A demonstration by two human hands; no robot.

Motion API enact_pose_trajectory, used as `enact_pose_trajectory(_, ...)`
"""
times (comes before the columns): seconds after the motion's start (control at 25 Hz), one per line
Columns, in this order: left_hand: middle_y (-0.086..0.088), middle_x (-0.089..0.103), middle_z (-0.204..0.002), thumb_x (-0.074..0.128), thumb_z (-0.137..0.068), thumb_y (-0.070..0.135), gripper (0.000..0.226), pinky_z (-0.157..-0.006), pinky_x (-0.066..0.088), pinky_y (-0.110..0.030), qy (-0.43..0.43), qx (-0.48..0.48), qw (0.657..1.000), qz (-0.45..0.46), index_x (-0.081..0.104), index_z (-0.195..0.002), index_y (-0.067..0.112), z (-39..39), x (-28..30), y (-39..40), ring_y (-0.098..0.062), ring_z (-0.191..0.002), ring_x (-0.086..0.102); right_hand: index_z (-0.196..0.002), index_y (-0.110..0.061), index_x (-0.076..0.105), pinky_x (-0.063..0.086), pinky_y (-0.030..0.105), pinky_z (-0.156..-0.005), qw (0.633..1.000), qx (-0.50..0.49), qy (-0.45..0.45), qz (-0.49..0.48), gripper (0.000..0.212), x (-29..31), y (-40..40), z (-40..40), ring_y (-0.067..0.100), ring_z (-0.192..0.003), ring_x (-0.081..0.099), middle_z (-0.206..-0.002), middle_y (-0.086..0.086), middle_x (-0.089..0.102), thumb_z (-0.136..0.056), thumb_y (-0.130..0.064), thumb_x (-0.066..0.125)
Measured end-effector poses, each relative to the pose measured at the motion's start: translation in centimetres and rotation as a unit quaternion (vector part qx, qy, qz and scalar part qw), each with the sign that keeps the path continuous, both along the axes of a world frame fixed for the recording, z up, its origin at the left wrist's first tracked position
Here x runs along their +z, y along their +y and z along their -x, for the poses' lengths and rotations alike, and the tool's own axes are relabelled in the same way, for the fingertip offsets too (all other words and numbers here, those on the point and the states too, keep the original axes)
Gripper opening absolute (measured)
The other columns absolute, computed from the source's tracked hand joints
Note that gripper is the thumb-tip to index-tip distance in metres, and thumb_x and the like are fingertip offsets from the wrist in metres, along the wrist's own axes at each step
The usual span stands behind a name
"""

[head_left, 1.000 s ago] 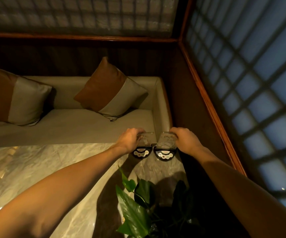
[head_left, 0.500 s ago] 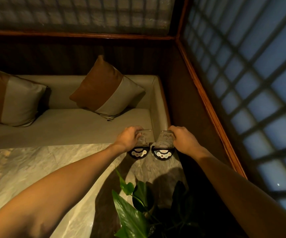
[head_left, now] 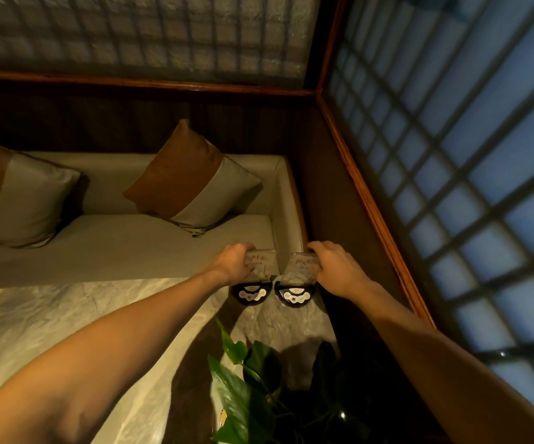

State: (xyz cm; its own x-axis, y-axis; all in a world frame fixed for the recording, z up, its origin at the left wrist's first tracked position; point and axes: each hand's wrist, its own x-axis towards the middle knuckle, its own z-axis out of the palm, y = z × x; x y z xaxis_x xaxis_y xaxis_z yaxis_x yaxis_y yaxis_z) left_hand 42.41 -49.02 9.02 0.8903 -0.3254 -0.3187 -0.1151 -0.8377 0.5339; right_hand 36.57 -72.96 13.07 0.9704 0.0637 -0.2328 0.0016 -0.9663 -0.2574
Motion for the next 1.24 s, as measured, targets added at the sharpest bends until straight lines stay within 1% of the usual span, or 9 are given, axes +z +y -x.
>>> enact_pose_trajectory(0.12,-0.011,0.051,-0.147,0.068,-0.094,0.025,0.064,-0.112,0.044,-0.043,-0.013,0.011,1.0,-0.013,0.04,-0.151,0.015,1.4,2.0,2.6,-0.03,-0.137,0.047,-0.147,-0.016,0.041,0.043,0.044,-0.105,1.0,0.006,-0.012,-0.001,0.054,2.5,1.2,0.3,0.03,-0.128,0.048,-0.139,0.012,0.051,-0.095,-0.016,0.057)
enact_pose_trajectory(0.24,-0.011,0.046,-0.154,0.068,-0.094,0.032,0.067,-0.116,0.036,-0.039,-0.036,-0.002,0.999,-0.015,0.04,-0.152,0.013,4.2,5.0,7.4,-0.028,-0.143,0.041,-0.144,-0.015,0.044,0.046,0.046,-0.101,0.999,0.024,-0.03,-0.006,0.049,5.3,5.1,1.1,0.031,-0.125,0.051,-0.136,0.013,0.052,-0.097,-0.021,0.056)
enact_pose_trajectory(0.44,-0.005,0.046,-0.155,0.065,-0.093,0.048,0.068,-0.113,0.036,-0.037,-0.073,0.0,0.997,-0.001,0.042,-0.151,0.019,12.0,9.8,16.9,-0.024,-0.142,0.043,-0.149,-0.015,0.04,0.042,0.047,-0.108,0.995,0.061,-0.065,-0.037,0.059,8.2,15.0,4.5,0.033,-0.135,0.045,-0.148,0.014,0.047,-0.095,-0.028,0.059)
enact_pose_trajectory(0.56,-0.004,0.046,-0.154,0.064,-0.092,0.053,0.07,-0.115,0.038,-0.039,-0.097,0.021,0.995,-0.001,0.042,-0.151,0.022,18.0,11.0,23.3,-0.023,-0.141,0.044,-0.152,-0.016,0.034,0.034,0.049,-0.114,0.994,0.076,-0.067,-0.046,0.062,8.9,21.5,8.8,0.034,-0.144,0.033,-0.157,0.014,0.034,-0.097,-0.032,0.057)
enact_pose_trajectory(0.68,-0.005,0.046,-0.155,0.065,-0.091,0.053,0.071,-0.117,0.037,-0.044,-0.136,0.047,0.99,0.007,0.042,-0.151,0.022,23.4,10.7,29.8,-0.024,-0.142,0.043,-0.156,-0.018,0.023,0.027,0.048,-0.117,0.992,0.073,-0.081,-0.057,0.069,8.8,27.5,13.1,0.033,-0.151,0.018,-0.164,0.015,0.018,-0.098,-0.035,0.056)
enact_pose_trajectory(0.8,-0.005,0.045,-0.155,0.066,-0.091,0.051,0.072,-0.116,0.037,-0.047,-0.148,0.085,0.985,0.001,0.041,-0.151,0.021,28.1,9.8,35.1,-0.024,-0.143,0.042,-0.158,-0.018,0.017,0.024,0.048,-0.118,0.988,0.093,-0.089,-0.085,0.076,8.0,33.1,17.8,0.032,-0.153,0.012,-0.166,0.015,0.01,-0.098,-0.04,0.056)
enact_pose_trajectory(1.04,-0.005,0.038,-0.16,0.077,-0.079,0.052,0.093,-0.119,0.034,-0.047,-0.056,0.077,0.994,-0.05,0.034,-0.155,0.02,33.4,5.4,40.9,-0.025,-0.146,0.037,-0.16,-0.023,0.007,0.015,0.051,-0.123,0.981,0.159,-0.037,-0.101,0.088,4.0,41.1,27.8,0.028,-0.154,-0.001,-0.168,0.01,-0.007,-0.093,-0.059,0.052)
enact_pose_trajectory(1.16,-0.008,0.042,-0.156,0.082,-0.076,0.045,0.095,-0.116,0.037,-0.044,-0.034,0.058,0.996,-0.066,0.035,-0.154,0.017,34.7,3.3,42.1,-0.028,-0.142,0.041,-0.159,-0.027,0.001,0.018,0.05,-0.122,0.977,0.188,0.017,-0.101,0.097,1.3,43.0,31.6,0.028,-0.154,-0.001,-0.168,0.01,-0.011,-0.088,-0.068,0.05)
enact_pose_trajectory(1.24,-0.009,0.047,-0.151,0.081,-0.078,0.038,0.087,-0.113,0.04,-0.045,-0.044,0.061,0.994,-0.084,0.039,-0.151,0.017,34.8,2.4,42.6,-0.029,-0.138,0.046,-0.159,-0.026,0.002,0.026,0.047,-0.12,0.969,0.214,0.066,-0.102,0.099,-0.1,43.6,33.5,0.029,-0.153,0.009,-0.168,0.009,-0.006,-0.086,-0.067,0.054)
